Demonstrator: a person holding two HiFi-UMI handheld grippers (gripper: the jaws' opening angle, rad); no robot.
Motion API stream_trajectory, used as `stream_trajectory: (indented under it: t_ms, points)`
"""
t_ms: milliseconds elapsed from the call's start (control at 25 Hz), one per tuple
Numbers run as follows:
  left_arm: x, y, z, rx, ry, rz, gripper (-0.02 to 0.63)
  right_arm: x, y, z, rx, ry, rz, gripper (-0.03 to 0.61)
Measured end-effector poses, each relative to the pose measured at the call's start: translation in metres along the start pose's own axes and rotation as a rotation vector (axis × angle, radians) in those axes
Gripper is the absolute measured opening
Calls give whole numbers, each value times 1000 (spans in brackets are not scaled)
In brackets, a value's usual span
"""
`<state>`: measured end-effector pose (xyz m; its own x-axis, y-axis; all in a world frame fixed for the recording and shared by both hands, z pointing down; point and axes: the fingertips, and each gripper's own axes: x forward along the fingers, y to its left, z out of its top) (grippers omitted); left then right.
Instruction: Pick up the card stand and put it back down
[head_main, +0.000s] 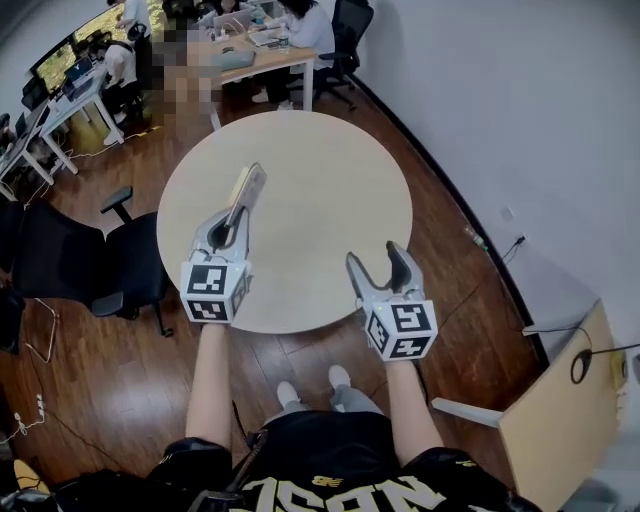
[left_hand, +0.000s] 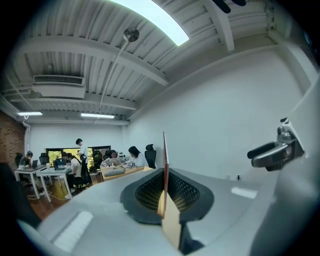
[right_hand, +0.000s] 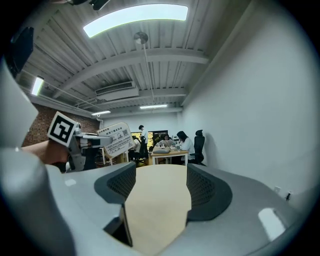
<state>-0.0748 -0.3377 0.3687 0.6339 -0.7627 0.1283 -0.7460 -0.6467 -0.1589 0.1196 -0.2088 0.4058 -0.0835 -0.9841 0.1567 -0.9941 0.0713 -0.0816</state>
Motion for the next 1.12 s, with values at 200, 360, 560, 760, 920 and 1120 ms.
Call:
stream_trajectory:
  t_ms: [200,360,560,760,920,1120]
  points:
    - [69,37,10,90,58,-98,18,2,-32,-27,26,57,-52,321]
    - [146,63,11,156,109,-175,18,21,-63,-47,37,86,-60,321]
    - [215,77,-28,169,153,-374,18,57,-71,-74,85,125,-38,321]
    - [243,60,-119,-22,182,-593,18,88,-60,-106,107,188,14,321]
    - [252,23,-198,-136,233,-704,18,97,-64,-138,109,254,26,320]
    - [245,-4,-277,-234,268,-734,17,101,-69,-181,107,323,39,321]
